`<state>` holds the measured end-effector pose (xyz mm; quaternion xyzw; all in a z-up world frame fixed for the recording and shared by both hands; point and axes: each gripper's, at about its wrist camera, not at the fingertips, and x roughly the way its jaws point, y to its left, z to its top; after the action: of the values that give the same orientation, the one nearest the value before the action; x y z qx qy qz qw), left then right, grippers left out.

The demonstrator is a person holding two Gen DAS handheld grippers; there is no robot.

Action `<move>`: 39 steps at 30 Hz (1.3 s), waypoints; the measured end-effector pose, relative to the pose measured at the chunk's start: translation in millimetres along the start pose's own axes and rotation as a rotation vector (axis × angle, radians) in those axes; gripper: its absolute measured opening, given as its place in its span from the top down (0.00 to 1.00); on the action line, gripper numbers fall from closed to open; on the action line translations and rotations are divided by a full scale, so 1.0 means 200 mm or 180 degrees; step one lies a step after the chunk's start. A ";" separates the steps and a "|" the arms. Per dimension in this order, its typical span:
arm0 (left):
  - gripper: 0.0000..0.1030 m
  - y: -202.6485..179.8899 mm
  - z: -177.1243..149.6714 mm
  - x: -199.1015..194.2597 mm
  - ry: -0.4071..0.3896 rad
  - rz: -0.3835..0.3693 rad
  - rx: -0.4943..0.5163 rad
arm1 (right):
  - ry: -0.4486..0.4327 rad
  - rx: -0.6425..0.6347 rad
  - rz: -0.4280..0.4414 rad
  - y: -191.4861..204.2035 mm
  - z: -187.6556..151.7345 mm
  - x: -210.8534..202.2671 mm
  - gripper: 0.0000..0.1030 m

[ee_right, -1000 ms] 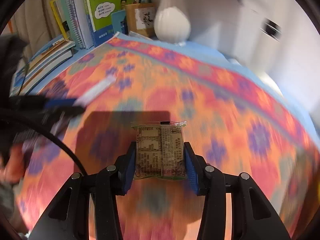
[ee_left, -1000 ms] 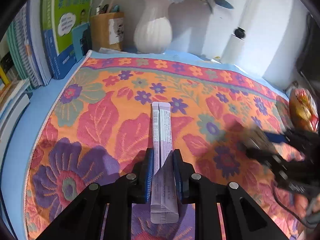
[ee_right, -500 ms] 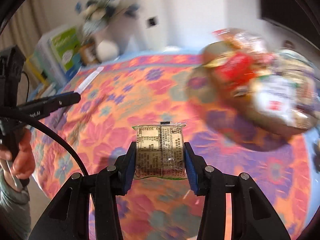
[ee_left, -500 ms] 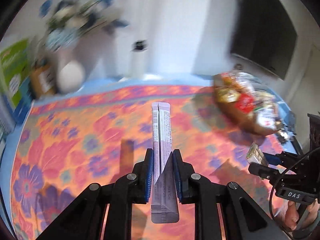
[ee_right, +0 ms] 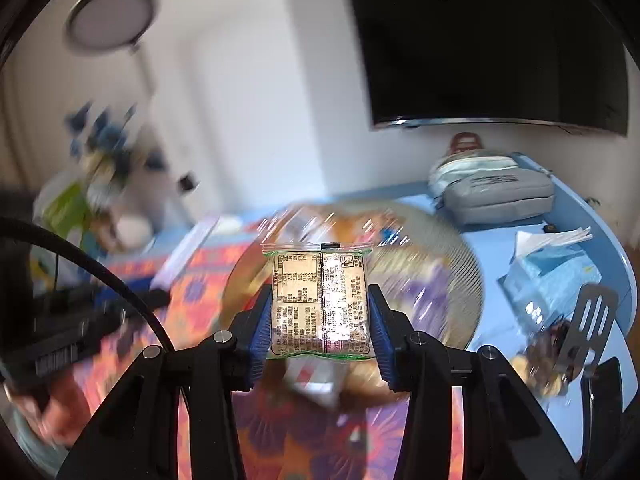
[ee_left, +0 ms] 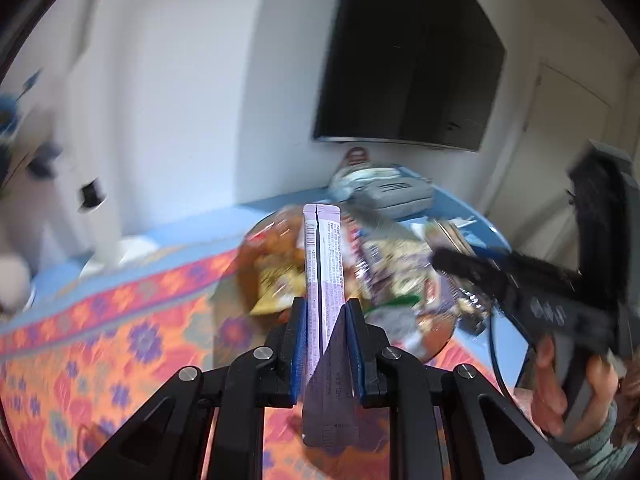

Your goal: Organize snacks

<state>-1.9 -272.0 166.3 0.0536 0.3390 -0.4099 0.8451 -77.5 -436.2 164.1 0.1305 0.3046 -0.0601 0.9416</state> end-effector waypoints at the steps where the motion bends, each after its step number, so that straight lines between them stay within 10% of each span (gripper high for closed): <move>1: 0.83 -0.03 0.03 0.03 -0.0013 -0.0030 0.0056 | -0.0029 0.0060 -0.0062 -0.04 0.04 0.02 0.59; 11: 0.83 -0.15 0.16 0.31 0.0007 -0.0334 0.0299 | -0.0079 0.0318 -0.0468 -0.28 0.30 0.21 0.55; 14: 0.49 -0.14 0.19 0.35 -0.0005 -0.0350 0.0262 | -0.0065 0.0328 -0.0627 -0.30 0.34 0.25 0.41; 22: 0.46 0.04 0.15 0.08 -0.0266 -0.0193 0.0009 | -0.0095 0.0166 -0.0572 -0.18 0.29 0.17 0.41; 39: 0.46 0.64 -0.57 -0.68 -0.0358 0.1321 -0.0839 | 0.0418 -0.0563 0.0393 0.74 -0.32 0.25 0.39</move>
<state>-27.6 -57.4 139.5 -0.0115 0.3236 -0.1823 0.9284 -43.8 -278.4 116.2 0.0690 0.3610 0.0337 0.9294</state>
